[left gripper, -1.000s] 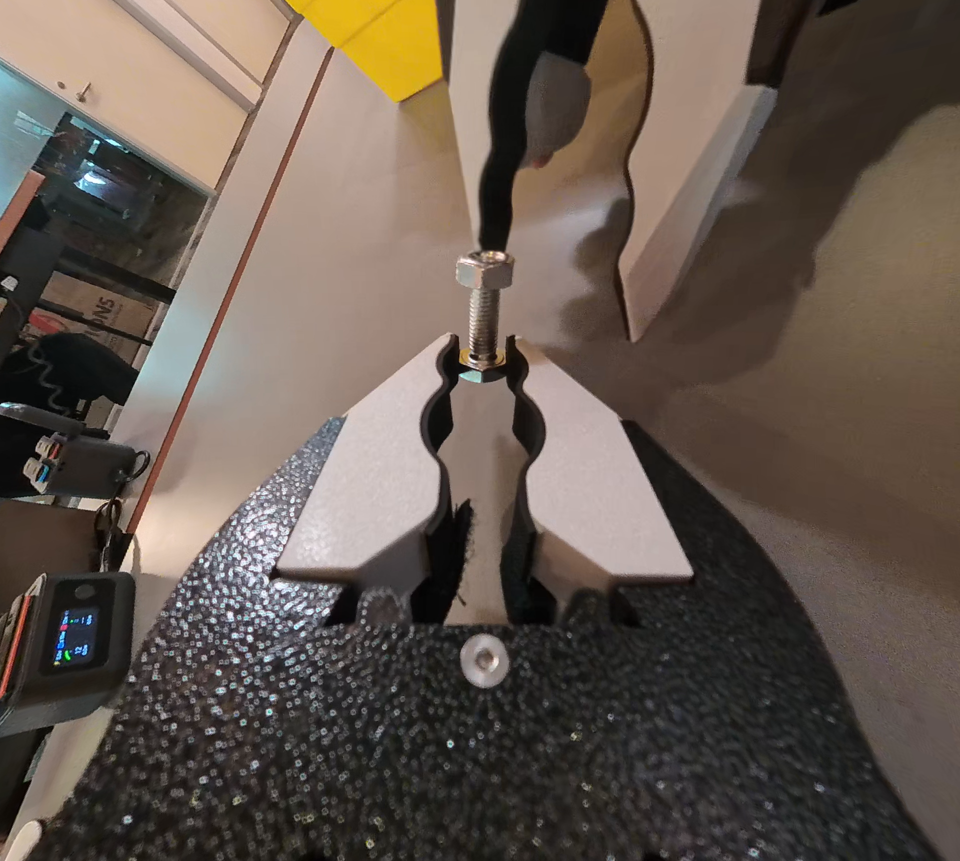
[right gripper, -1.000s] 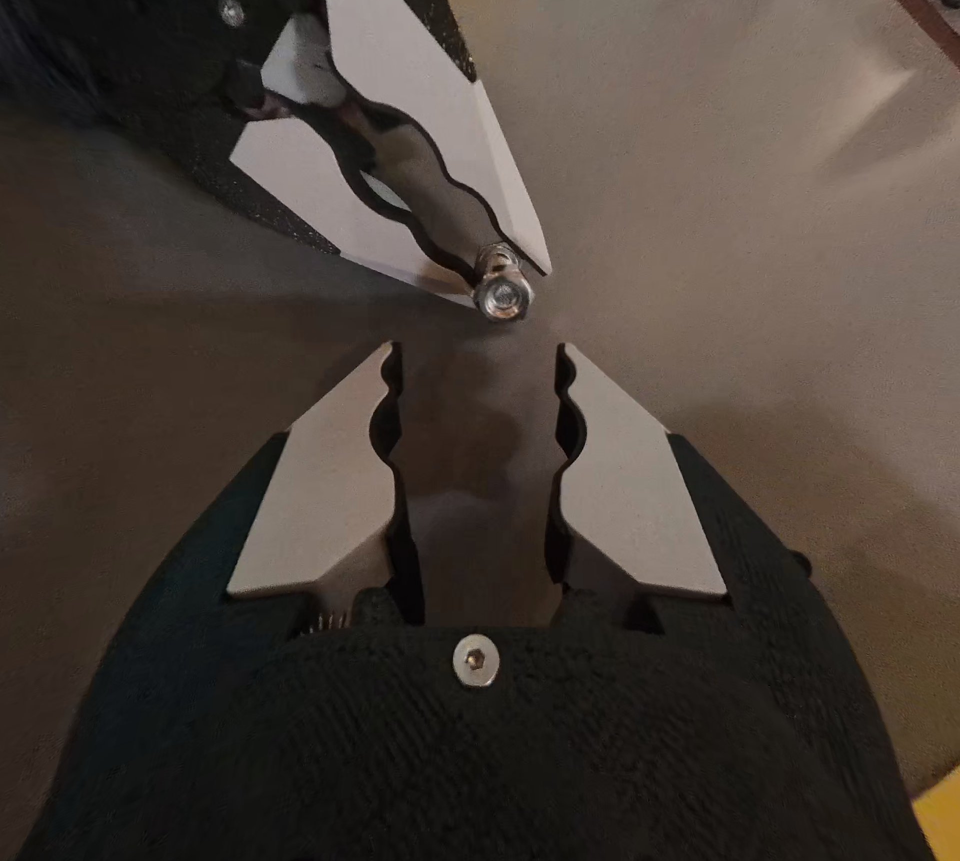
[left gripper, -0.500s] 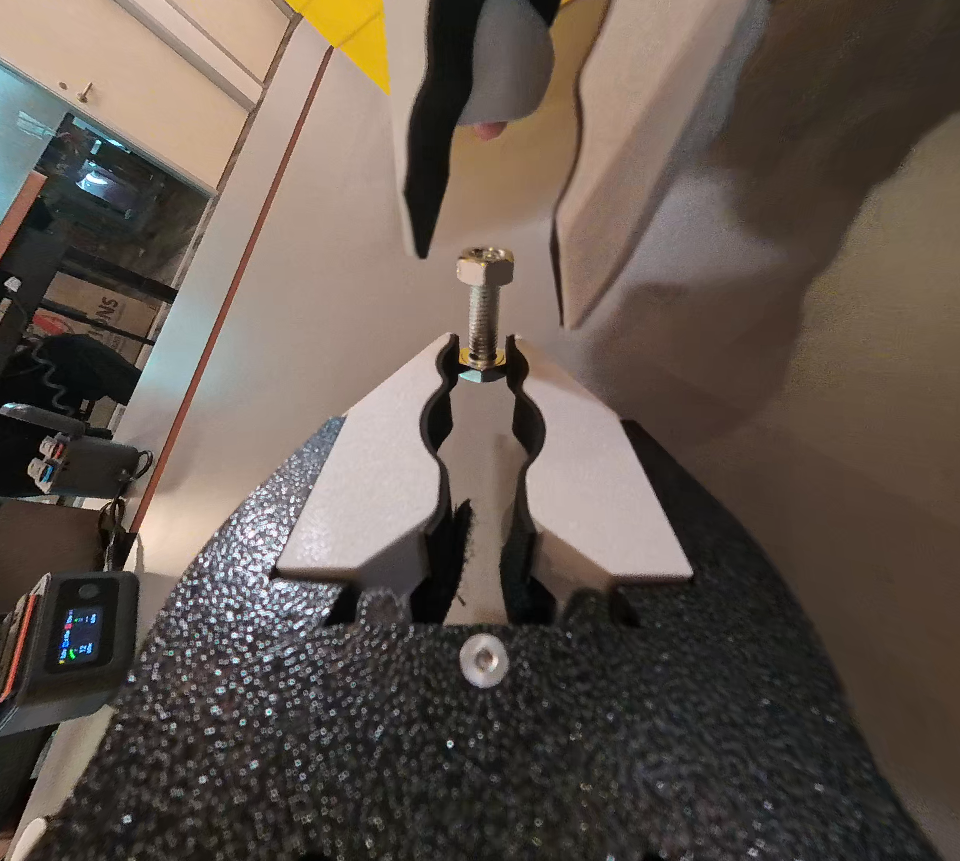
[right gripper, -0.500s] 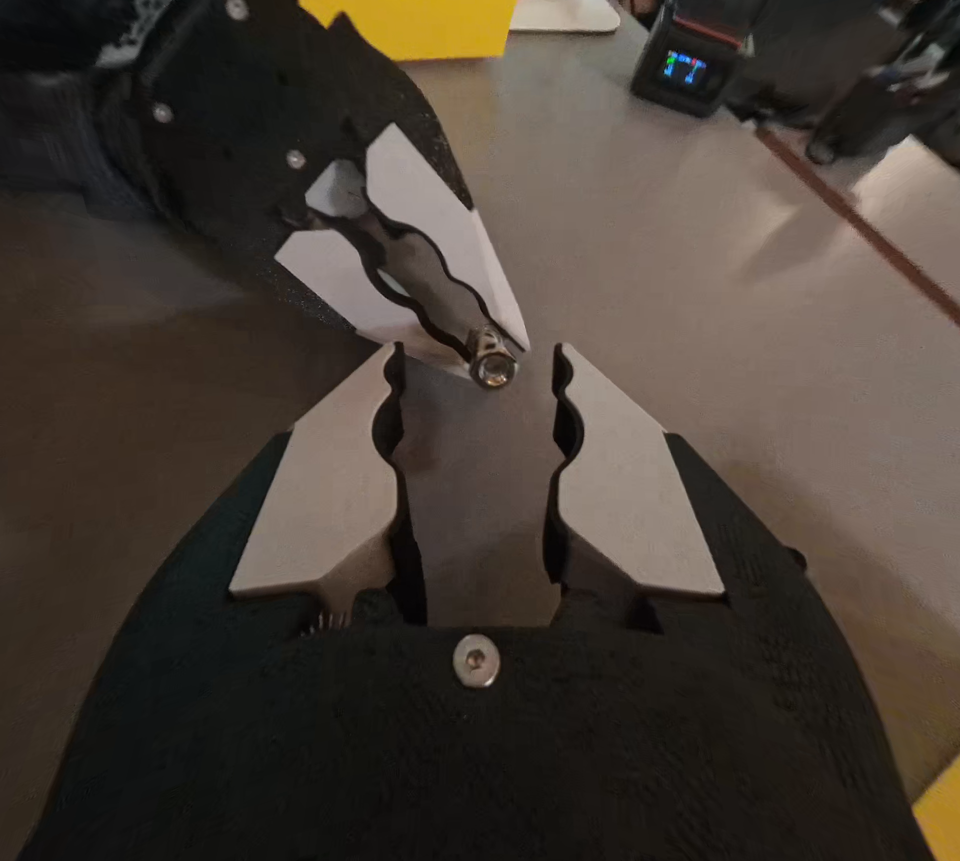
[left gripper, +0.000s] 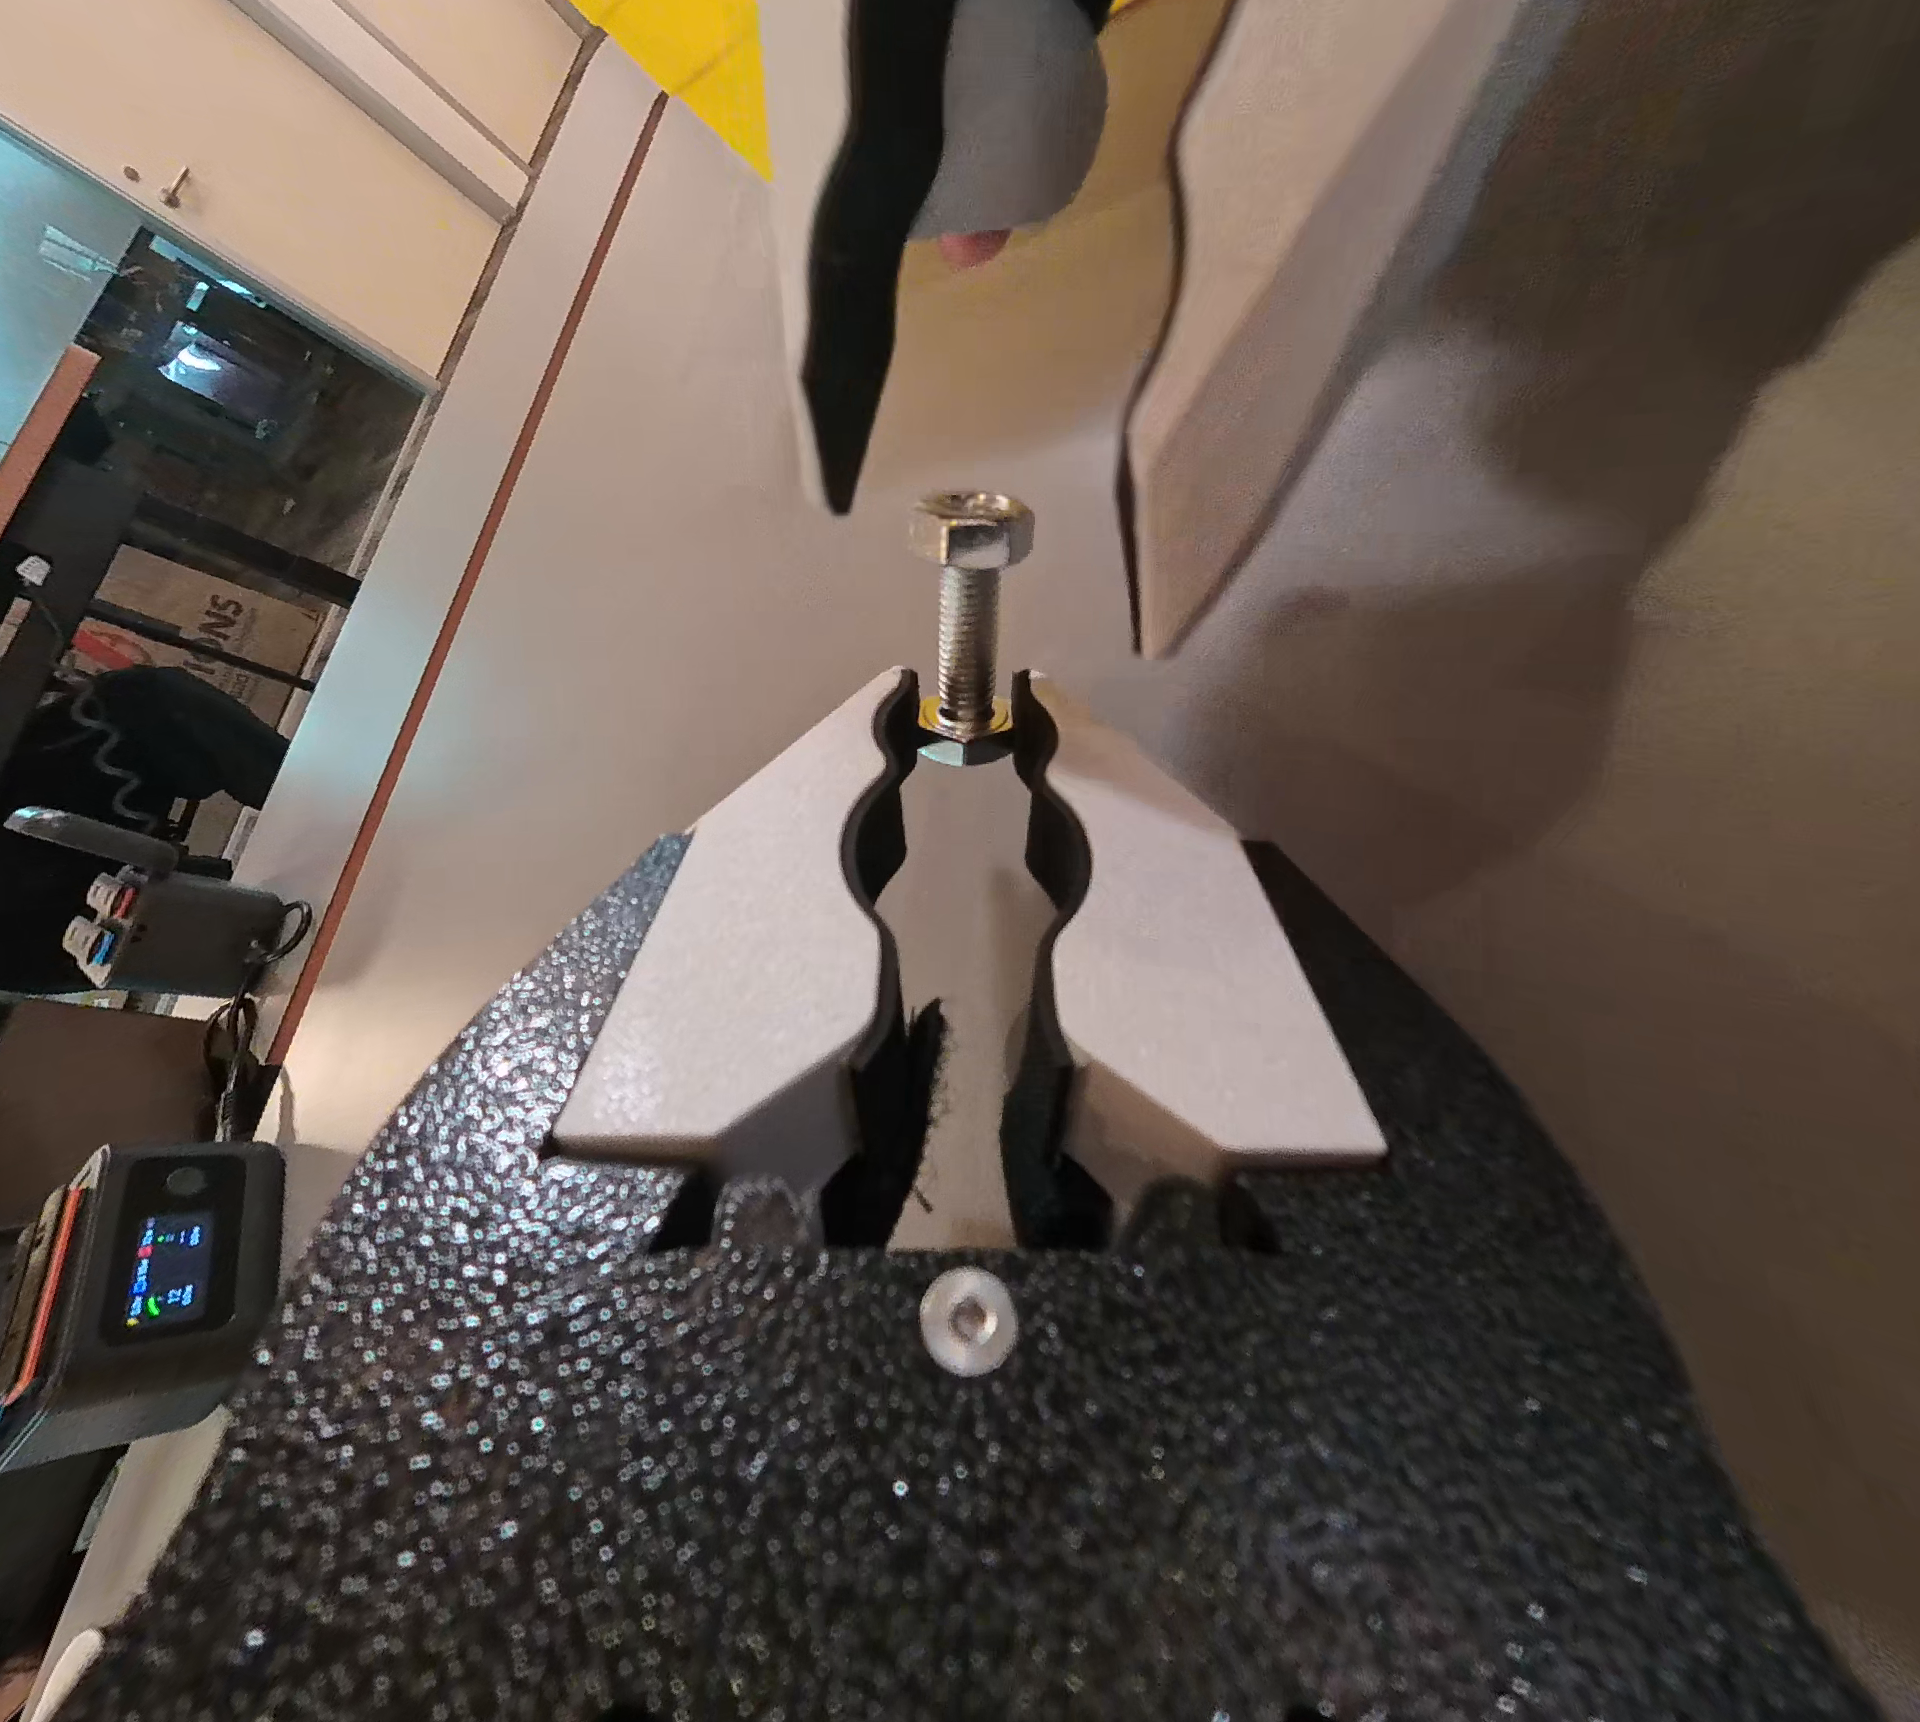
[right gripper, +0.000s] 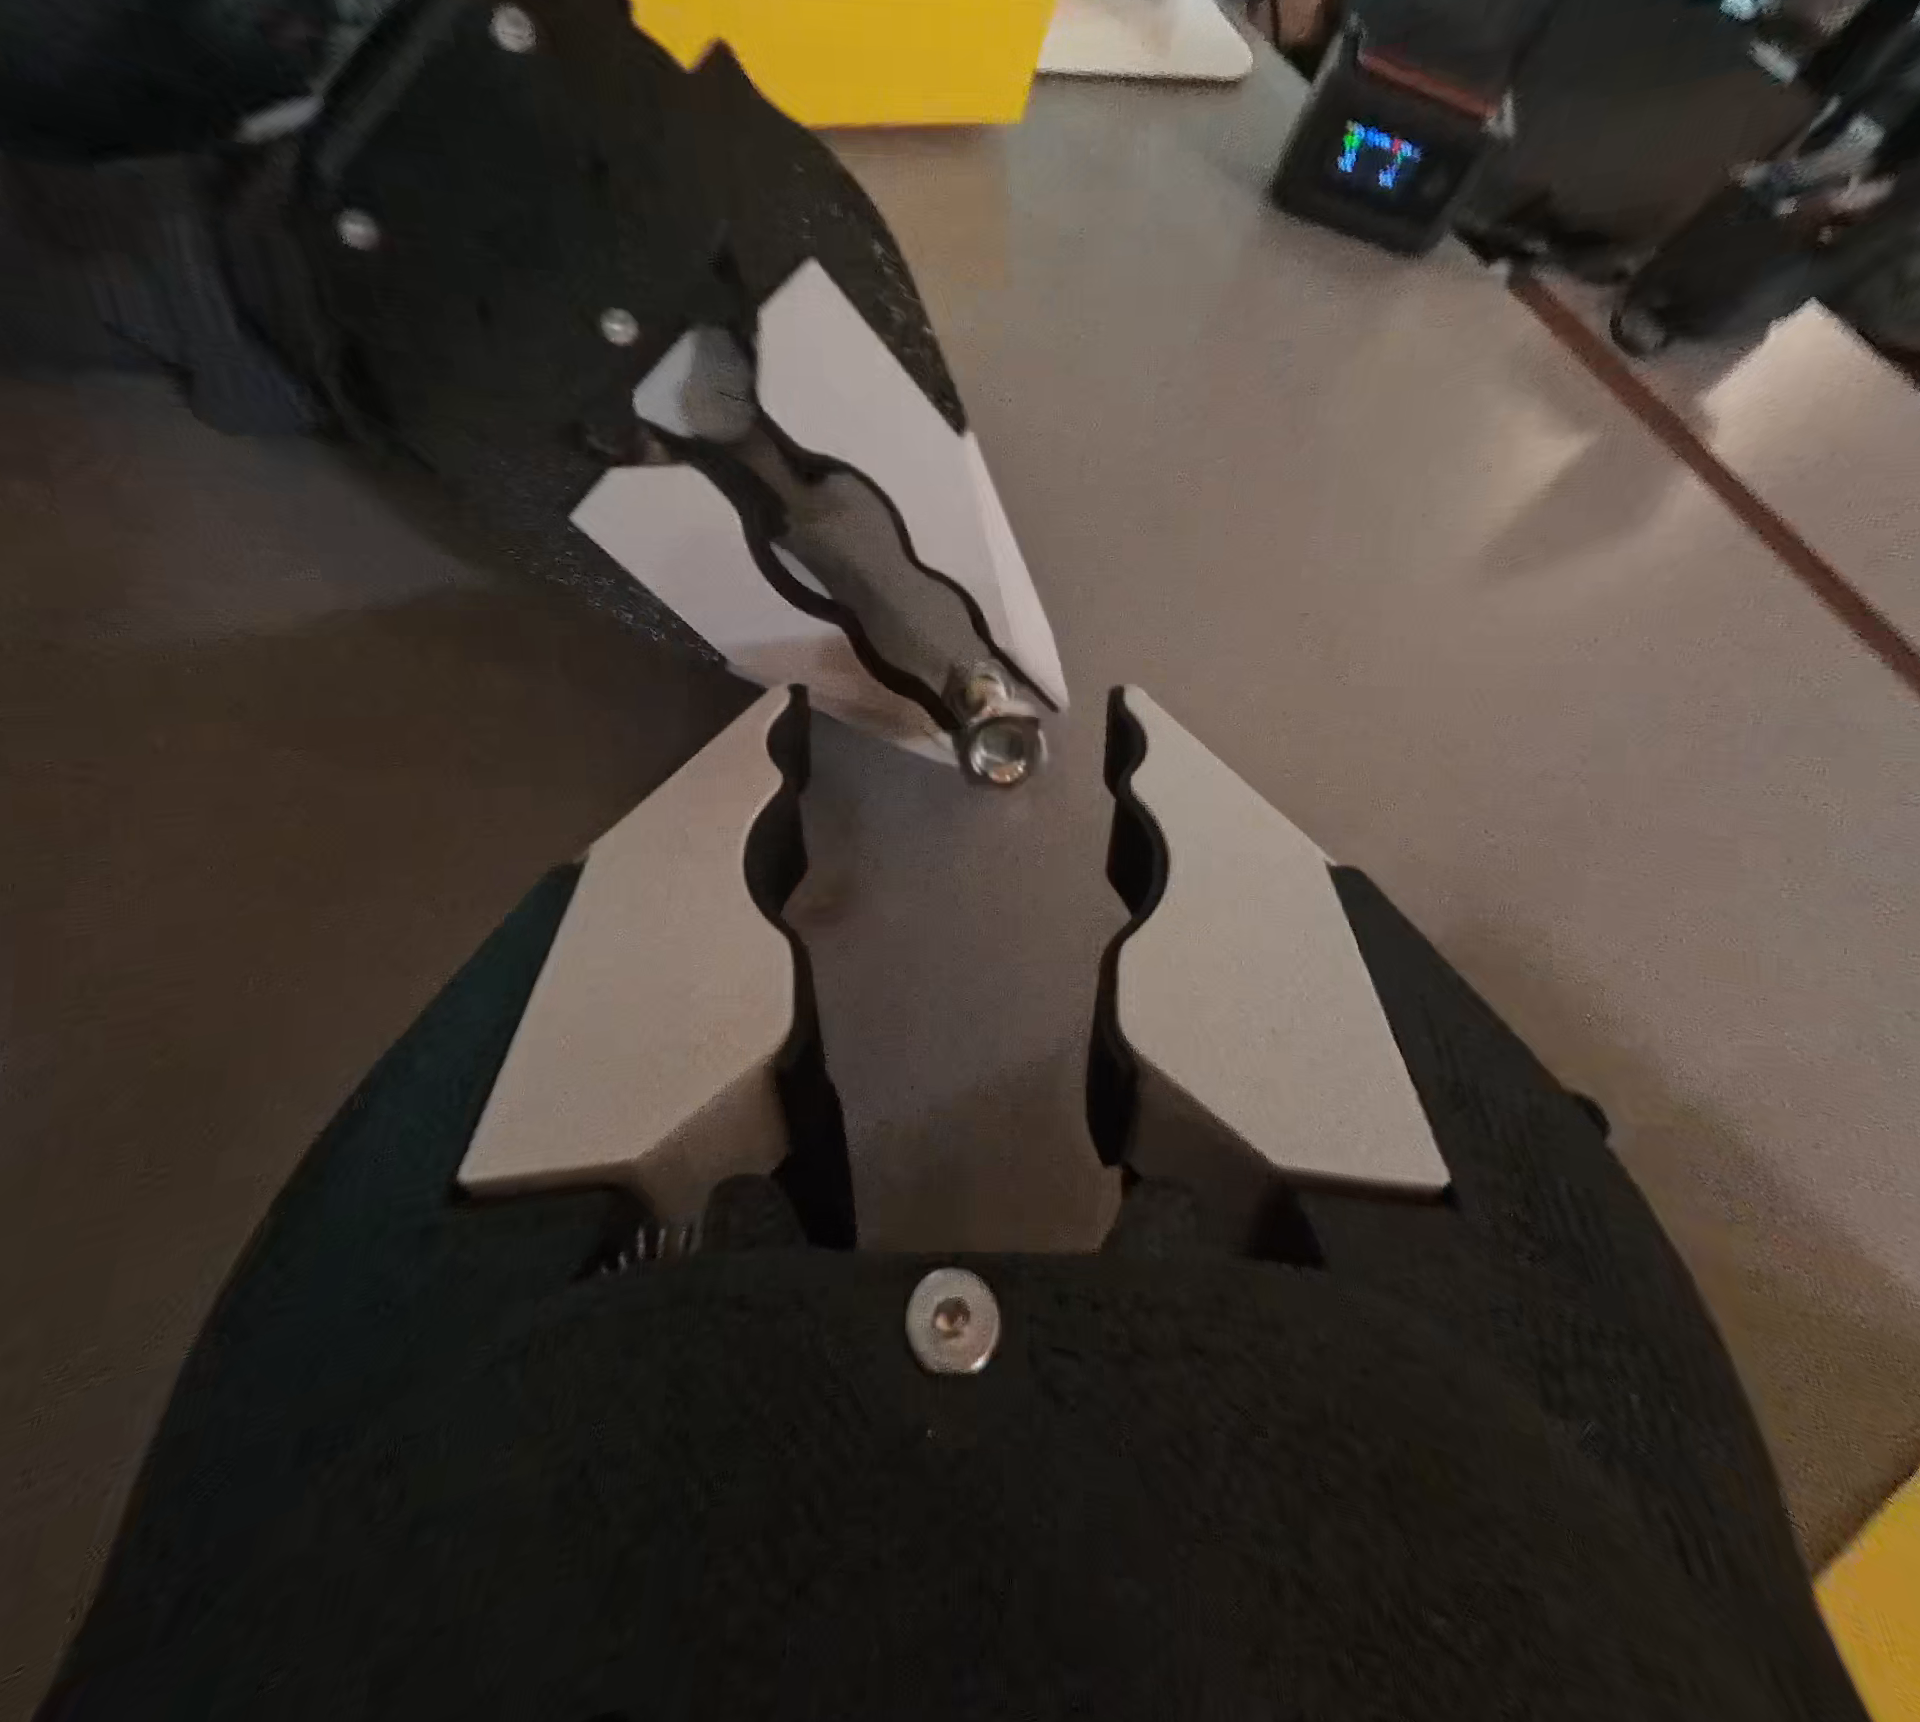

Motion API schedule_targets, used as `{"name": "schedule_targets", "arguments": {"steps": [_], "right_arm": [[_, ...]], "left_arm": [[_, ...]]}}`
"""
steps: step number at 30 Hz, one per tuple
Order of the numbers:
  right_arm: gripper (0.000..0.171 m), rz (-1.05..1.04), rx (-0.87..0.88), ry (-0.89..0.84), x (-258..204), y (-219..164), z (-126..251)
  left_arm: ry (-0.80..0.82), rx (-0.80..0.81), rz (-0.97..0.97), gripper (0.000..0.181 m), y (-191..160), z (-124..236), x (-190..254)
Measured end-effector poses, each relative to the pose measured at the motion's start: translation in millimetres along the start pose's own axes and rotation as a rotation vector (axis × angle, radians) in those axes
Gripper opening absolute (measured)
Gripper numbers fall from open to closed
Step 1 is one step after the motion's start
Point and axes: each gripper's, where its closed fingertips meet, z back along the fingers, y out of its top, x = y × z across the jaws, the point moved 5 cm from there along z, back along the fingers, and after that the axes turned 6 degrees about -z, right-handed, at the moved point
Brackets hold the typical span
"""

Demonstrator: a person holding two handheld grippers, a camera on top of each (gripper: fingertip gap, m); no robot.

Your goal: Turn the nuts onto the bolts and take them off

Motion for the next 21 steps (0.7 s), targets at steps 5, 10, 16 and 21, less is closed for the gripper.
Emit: {"name": "schedule_targets", "arguments": {"steps": [5, 10, 16, 21], "right_arm": [[0.05, -0.151, -0.121, 0.055, 7, -18, 0], [0.056, -0.013, -0.045, 0.067, -7, -7, -8], [0.05, -0.026, 0.029, -0.012, -2, 6, -1], [0.042, -0.553, 0.014, 0.093, 19, -7, 2]], "left_arm": [[0.001, -0.001, -0.005, 0.016, 0, 0, 0], [0.002, 0.0, -0.011, 0.016, 0, 0, 1], [0.003, -0.006, -0.012, 0.016, 0, 0, 1], [0.017, -0.019, -0.048, 0.016, 1, 0, 2]]}}
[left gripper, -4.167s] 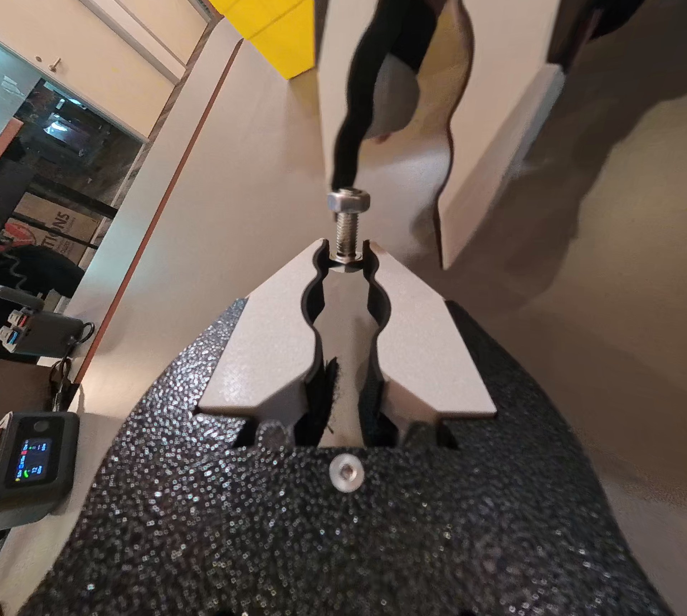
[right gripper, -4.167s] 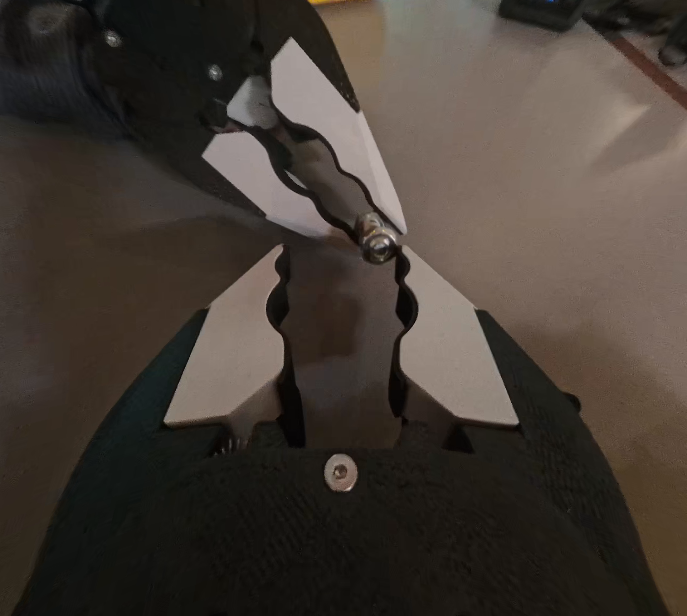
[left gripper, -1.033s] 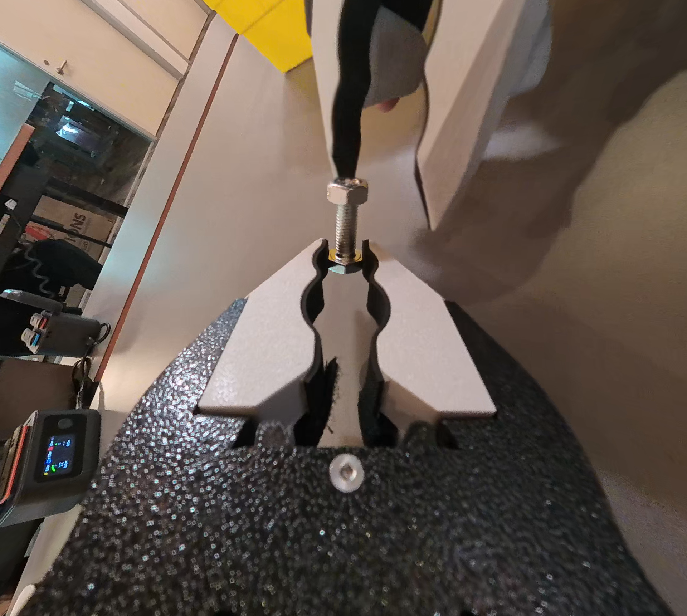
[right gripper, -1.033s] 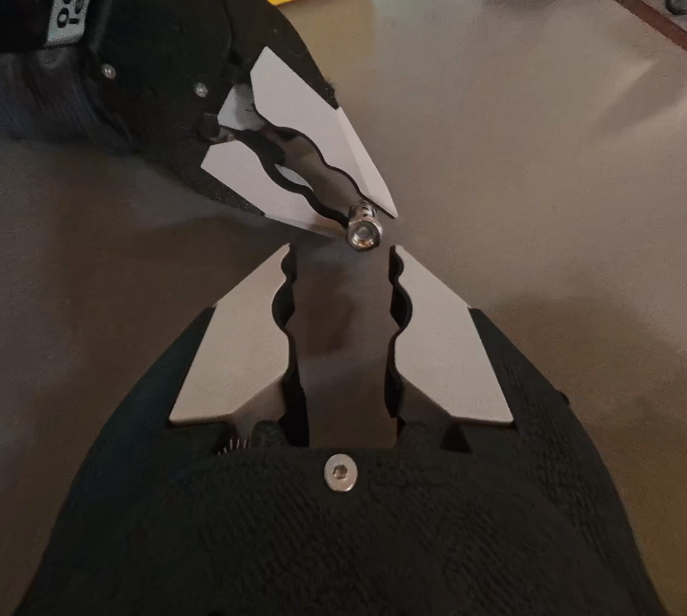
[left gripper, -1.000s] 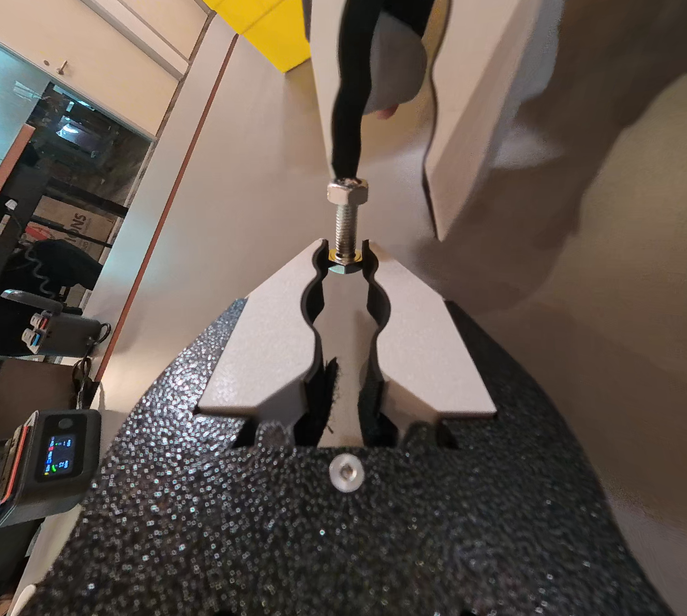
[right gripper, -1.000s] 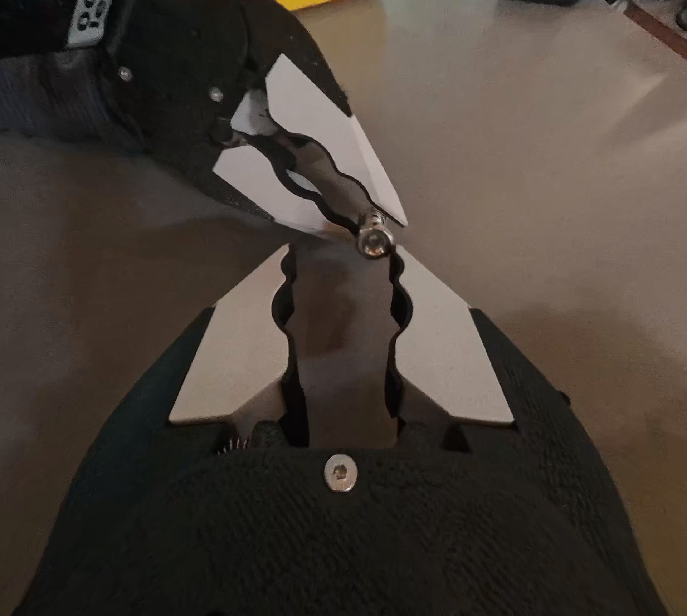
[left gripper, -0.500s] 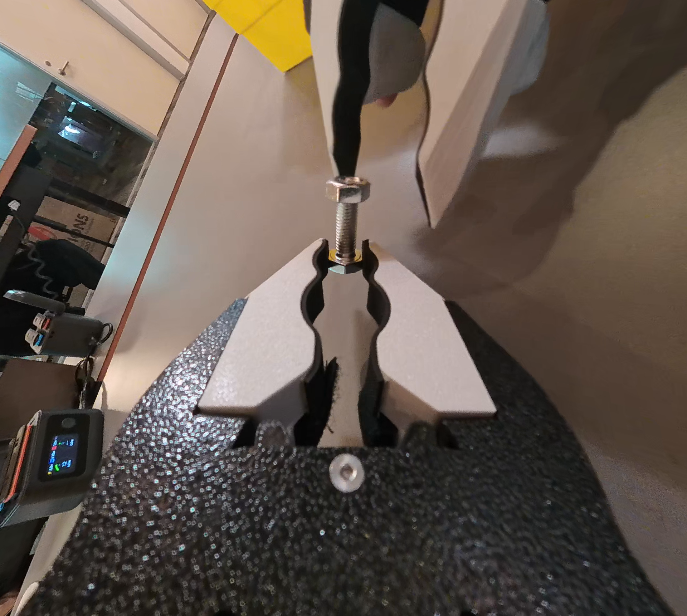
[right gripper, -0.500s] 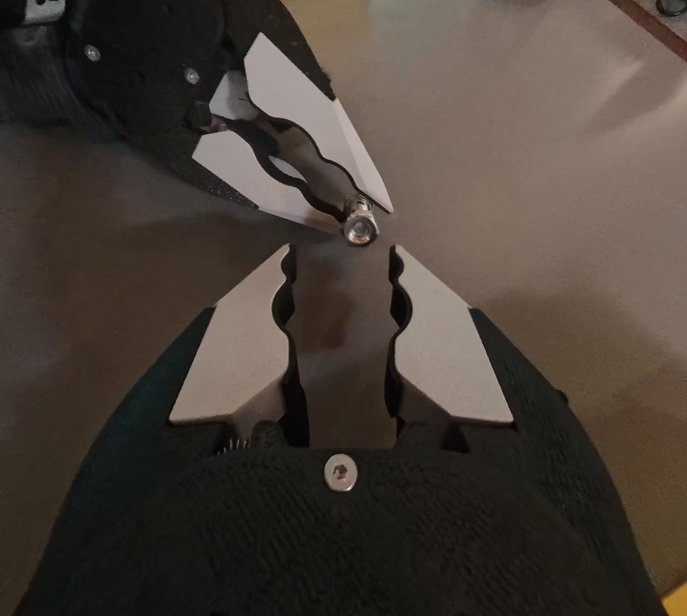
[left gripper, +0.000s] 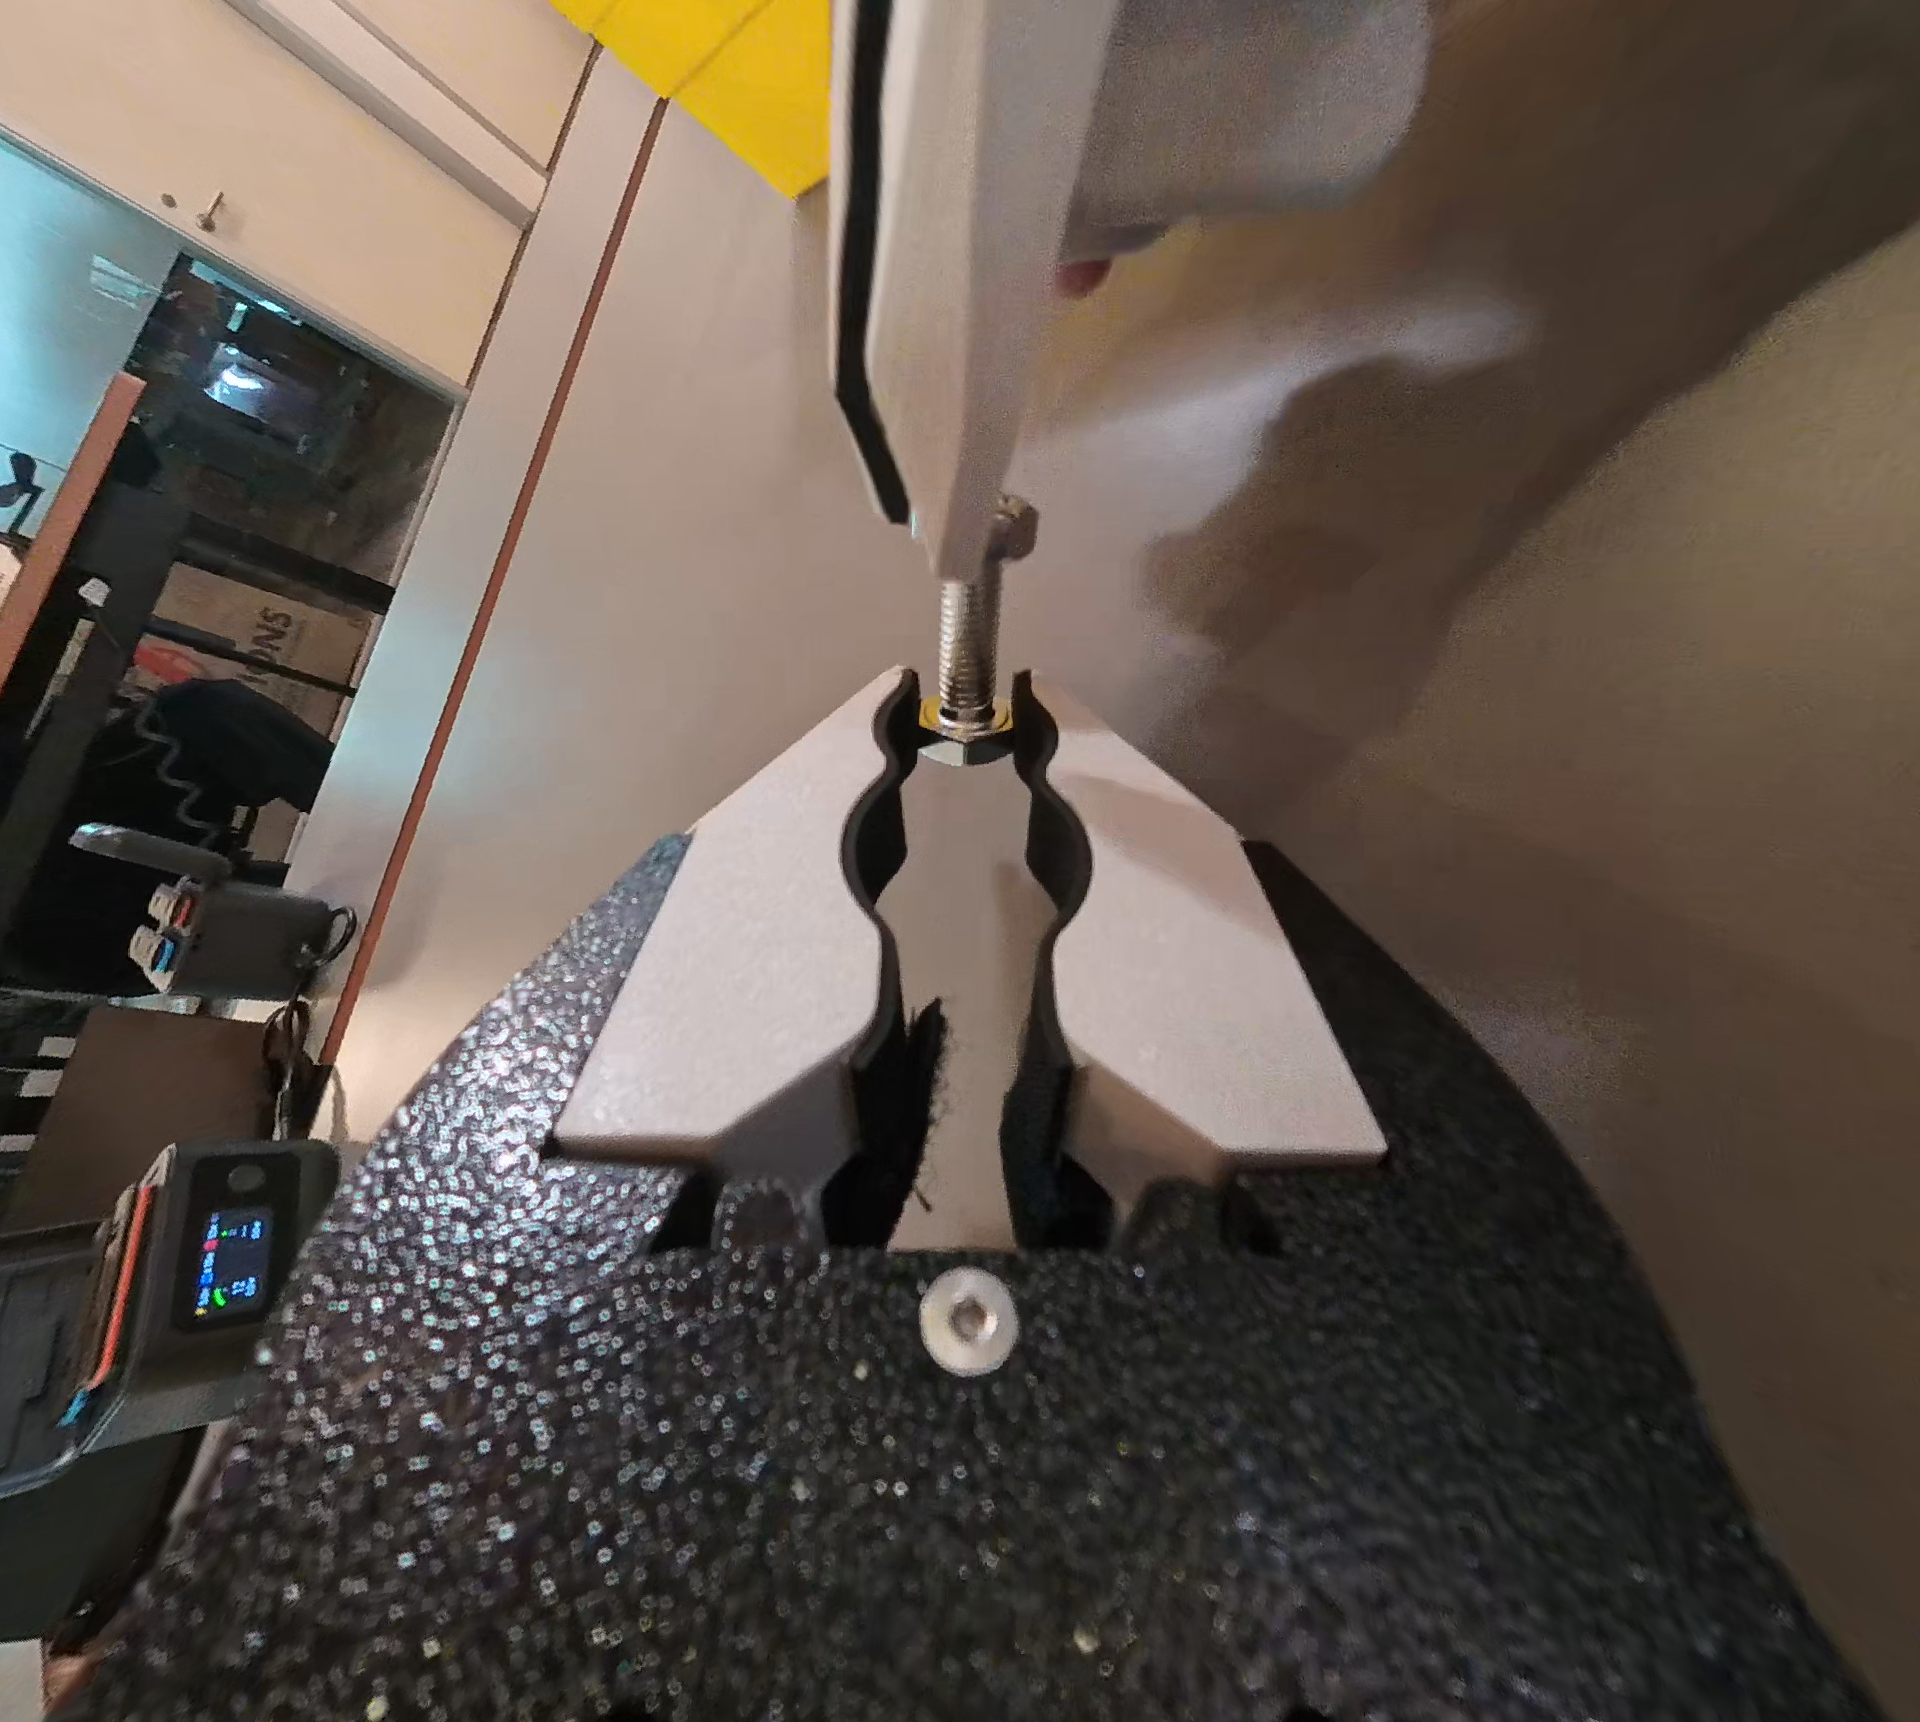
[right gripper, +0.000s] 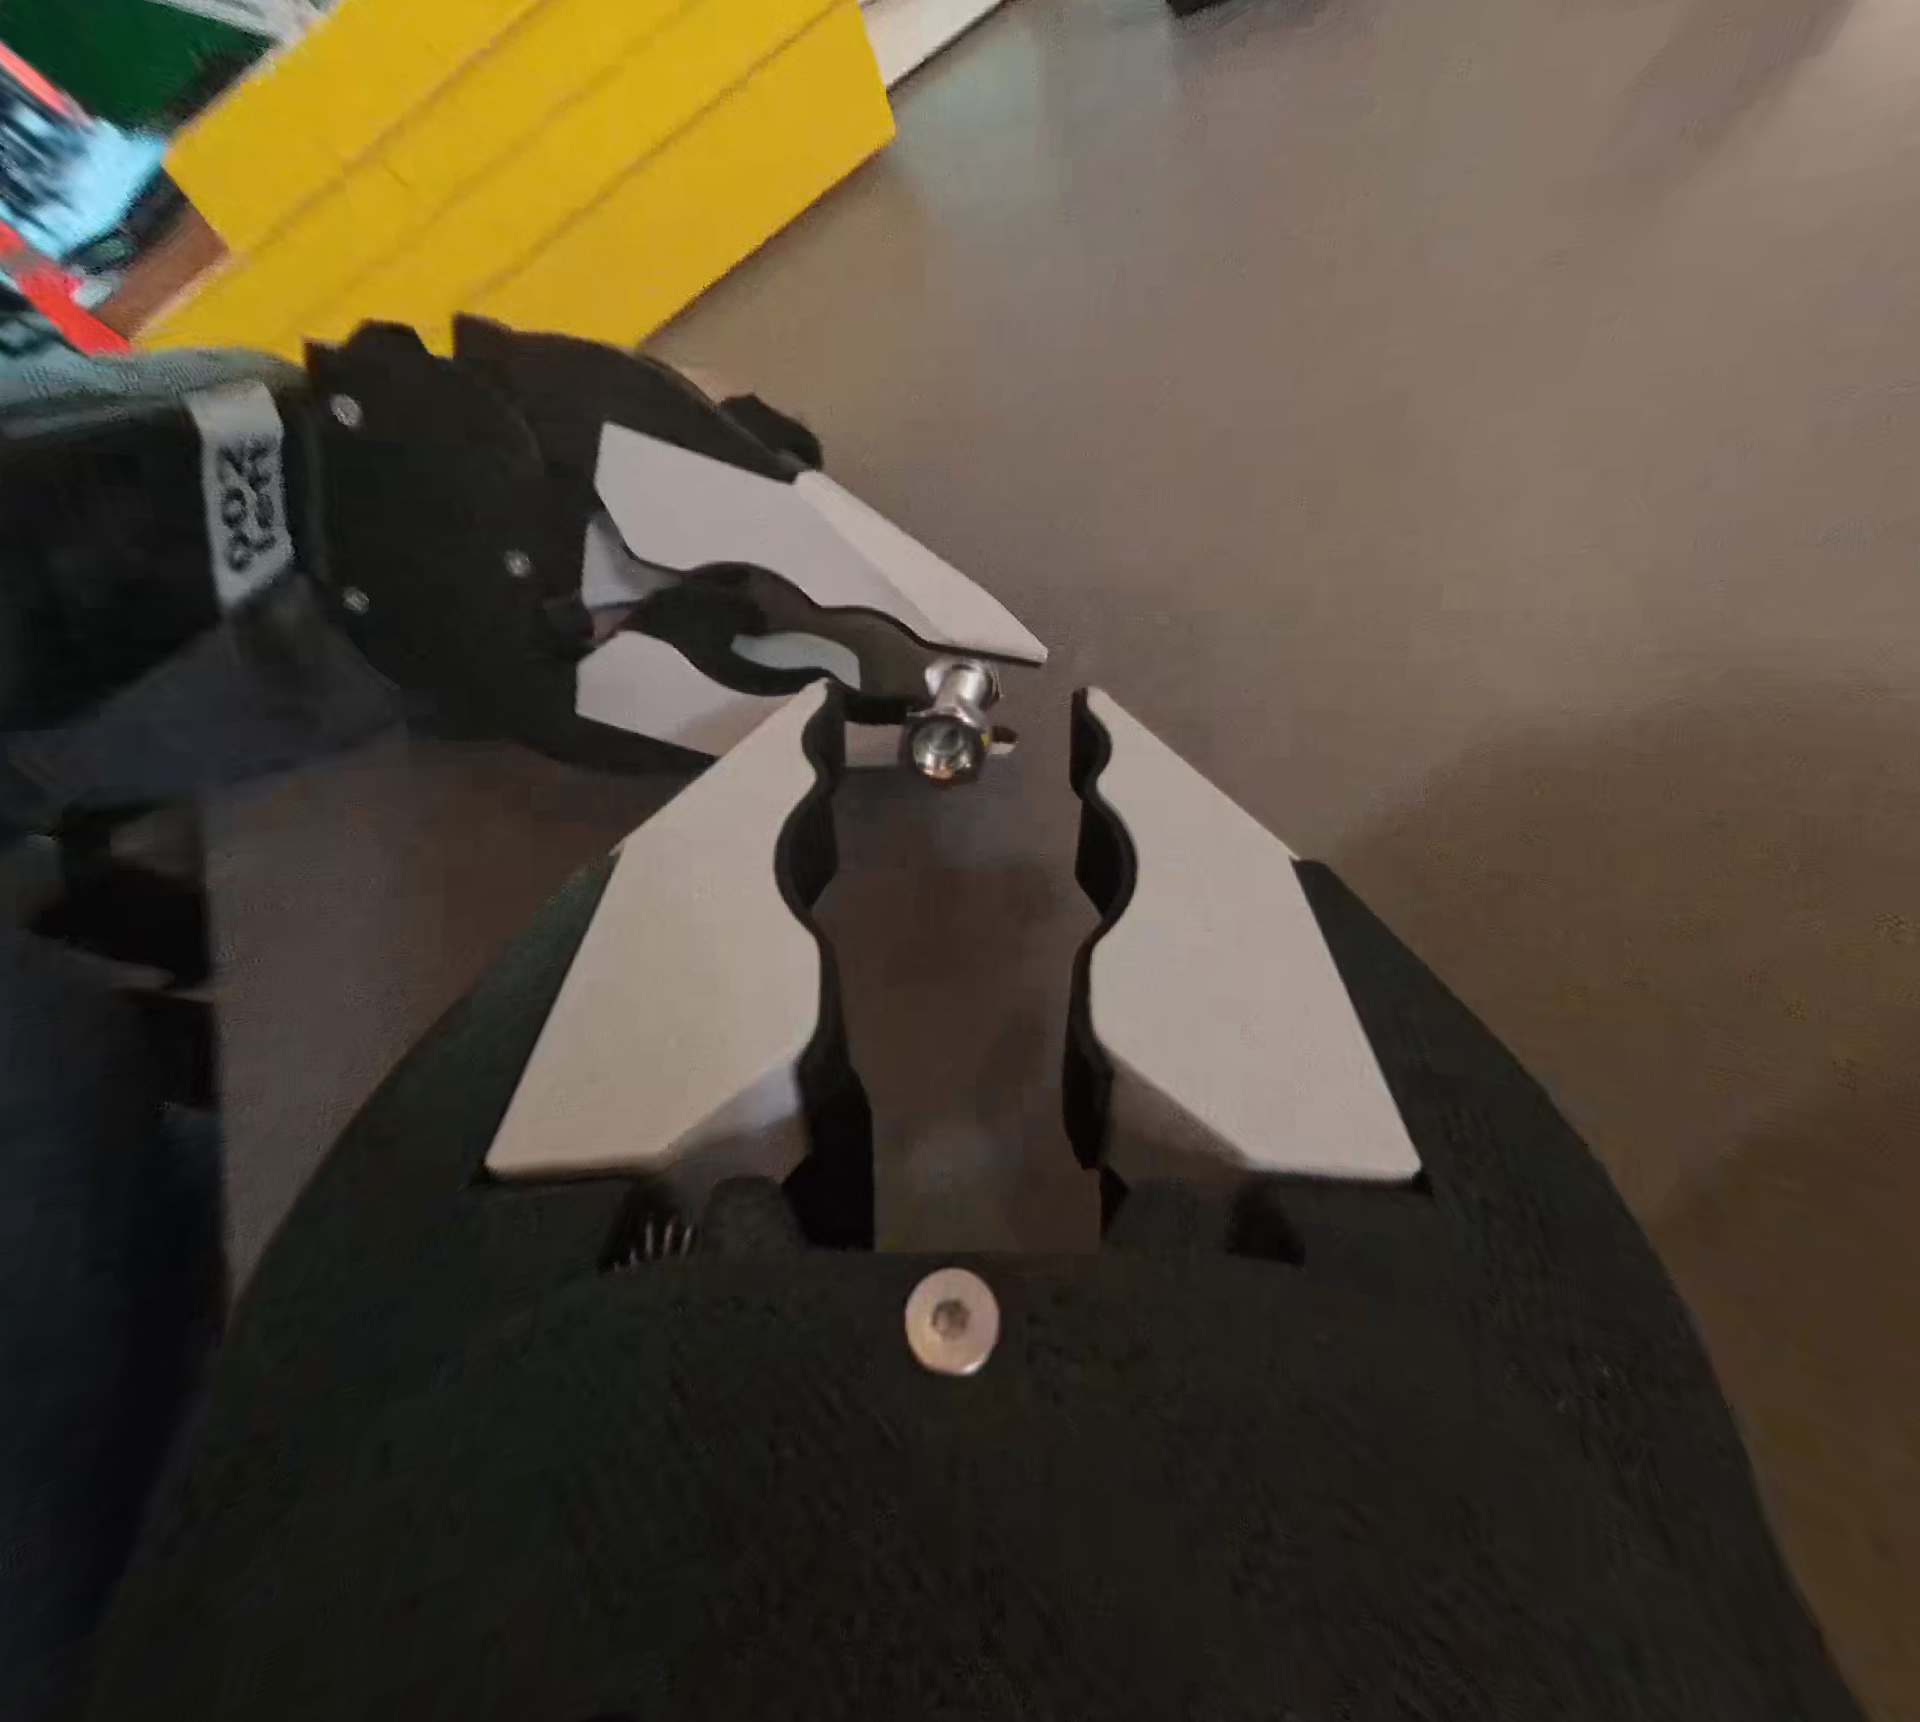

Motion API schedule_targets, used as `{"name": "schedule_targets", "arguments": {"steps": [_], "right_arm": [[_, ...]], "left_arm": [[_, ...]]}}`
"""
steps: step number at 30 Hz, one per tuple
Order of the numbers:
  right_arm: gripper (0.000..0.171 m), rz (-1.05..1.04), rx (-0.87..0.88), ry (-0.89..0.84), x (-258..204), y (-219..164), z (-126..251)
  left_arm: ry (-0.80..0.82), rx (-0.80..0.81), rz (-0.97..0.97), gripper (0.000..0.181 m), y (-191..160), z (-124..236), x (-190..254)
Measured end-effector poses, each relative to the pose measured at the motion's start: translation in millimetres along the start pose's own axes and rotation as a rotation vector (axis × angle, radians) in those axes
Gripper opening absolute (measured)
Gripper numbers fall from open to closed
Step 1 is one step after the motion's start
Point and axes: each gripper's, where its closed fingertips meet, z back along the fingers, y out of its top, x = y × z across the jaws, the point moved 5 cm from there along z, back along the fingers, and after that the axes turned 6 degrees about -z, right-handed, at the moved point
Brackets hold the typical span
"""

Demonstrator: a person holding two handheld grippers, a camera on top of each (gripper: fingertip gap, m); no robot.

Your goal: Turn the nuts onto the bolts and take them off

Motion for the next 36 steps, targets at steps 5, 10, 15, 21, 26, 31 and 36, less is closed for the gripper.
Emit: {"name": "schedule_targets", "arguments": {"steps": [5, 10, 15, 21, 26, 31, 36], "right_arm": [[0.038, -0.147, -0.035, 0.037, 3, -5, -4], [0.017, 0.052, -0.078, -0.01, -1, -7, -5], [0.016, 0.725, -0.129, -0.291, 6, -11, 4], [0.016, 0.93, 0.212, -0.477, -21, 30, 25], [0.017, 0.865, 0.359, -0.843, -46, 59, 120], [0.017, 0.372, -0.271, -0.975, 24, -12, 191], [0.016, -0.006, -0.65, -0.892, 98, -62, 219]], "left_arm": [[0.005, -0.007, -0.019, 0.016, 1, 0, 1], [0.0, -0.002, -0.009, 0.016, 0, 0, 0], [-0.026, 0.03, 0.067, 0.016, -1, 1, -3], [-0.025, 0.039, 0.086, 0.016, -2, 1, -3], [-0.024, 0.044, 0.088, 0.016, -2, 1, -4], [-0.018, 0.041, 0.073, 0.016, -1, 1, -3], [-0.019, 0.041, 0.072, 0.016, -1, 1, -3]]}}
